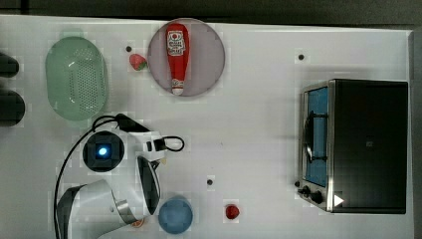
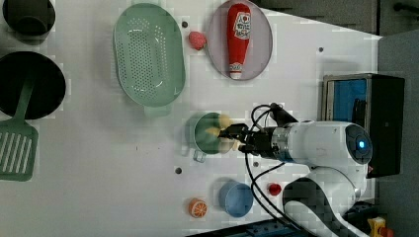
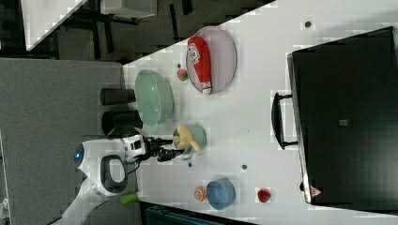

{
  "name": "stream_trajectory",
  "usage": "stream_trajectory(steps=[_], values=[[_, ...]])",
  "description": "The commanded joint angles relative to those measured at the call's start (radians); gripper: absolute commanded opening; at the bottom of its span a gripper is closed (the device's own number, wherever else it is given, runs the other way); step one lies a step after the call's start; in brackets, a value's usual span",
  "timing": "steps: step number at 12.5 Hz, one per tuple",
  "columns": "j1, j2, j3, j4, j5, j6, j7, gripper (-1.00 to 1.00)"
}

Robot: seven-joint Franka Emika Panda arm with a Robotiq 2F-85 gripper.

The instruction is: Pick Banana and place it in mug.

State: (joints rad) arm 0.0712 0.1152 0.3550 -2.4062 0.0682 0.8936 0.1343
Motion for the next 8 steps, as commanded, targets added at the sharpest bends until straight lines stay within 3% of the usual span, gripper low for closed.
stream_trajectory(steps=[1, 3, 8], values=[[0.007, -0.027, 0.017, 0.032, -0.008, 0.016, 0.070, 1.00], [-0.001, -0.066, -0.015, 0.069, 0.006, 0.002, 0.072, 1.00], [-0.017, -0.236, -0.176, 0.263, 0.001, -0.384, 0.043, 1.00]])
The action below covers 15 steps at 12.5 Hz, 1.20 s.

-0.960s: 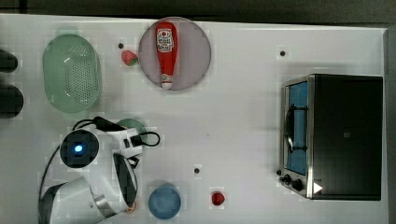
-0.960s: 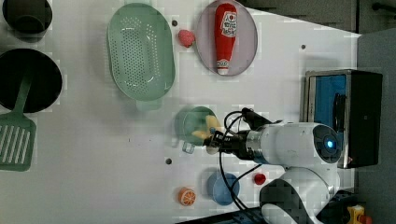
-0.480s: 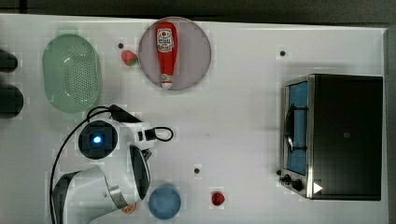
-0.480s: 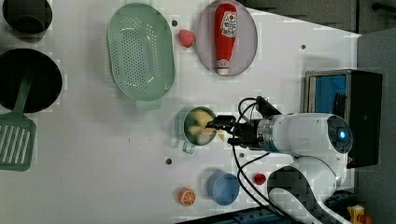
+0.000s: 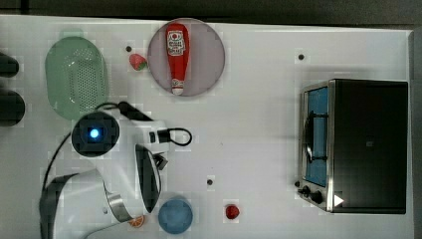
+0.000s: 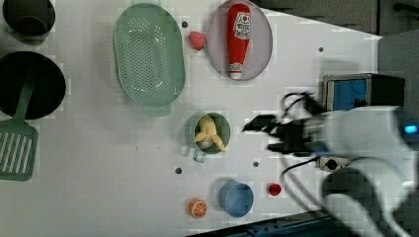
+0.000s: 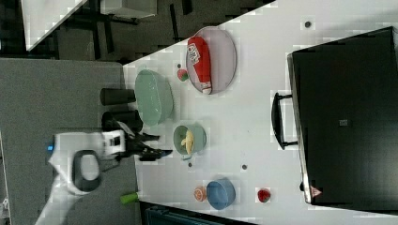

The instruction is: Pick Banana and place it in mug.

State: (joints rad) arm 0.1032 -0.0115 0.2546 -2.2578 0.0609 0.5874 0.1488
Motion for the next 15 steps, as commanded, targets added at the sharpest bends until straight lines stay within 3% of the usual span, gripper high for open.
stream_trajectory(steps=[1, 4, 7, 15], values=[[-0.052, -0.132, -0.110, 0.164, 0.004, -0.156, 0.025, 1.00], [-0.059, -0.168, -0.211, 0.306, -0.068, -0.352, 0.021, 1.00], [-0.064, -0.183, -0.296, 0.385, -0.068, -0.499, 0.021, 1.00], [-0.063, -0.182, -0.333, 0.393, -0.069, -0.485, 0.011, 1.00]])
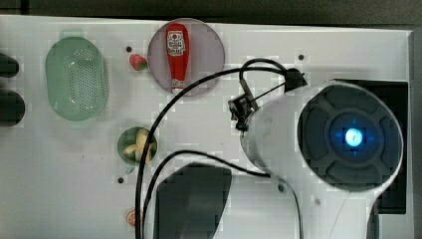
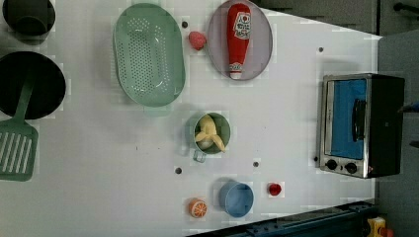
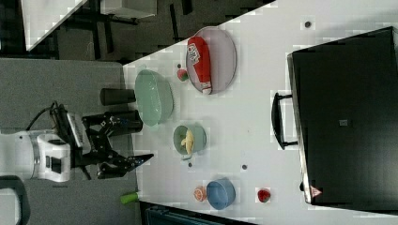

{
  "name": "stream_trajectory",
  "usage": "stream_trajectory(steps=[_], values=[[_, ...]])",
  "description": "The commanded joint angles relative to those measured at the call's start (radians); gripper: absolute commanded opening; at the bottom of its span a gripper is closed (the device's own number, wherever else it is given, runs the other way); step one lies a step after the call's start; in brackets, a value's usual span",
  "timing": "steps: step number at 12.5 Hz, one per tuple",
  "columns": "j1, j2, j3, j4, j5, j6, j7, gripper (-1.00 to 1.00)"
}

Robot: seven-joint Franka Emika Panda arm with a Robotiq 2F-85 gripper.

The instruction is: Pick Banana and place it in mug.

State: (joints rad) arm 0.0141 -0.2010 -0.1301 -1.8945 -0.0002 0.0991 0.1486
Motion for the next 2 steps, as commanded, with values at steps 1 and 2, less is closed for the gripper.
stream_trajectory(steps=[1, 2], values=[[0.027, 0.008, 0.052, 0.029, -0.008, 0.003, 0.011, 1.00], [0.027, 0.008, 0.052, 0.028, -0.008, 0.003, 0.011, 1.00]])
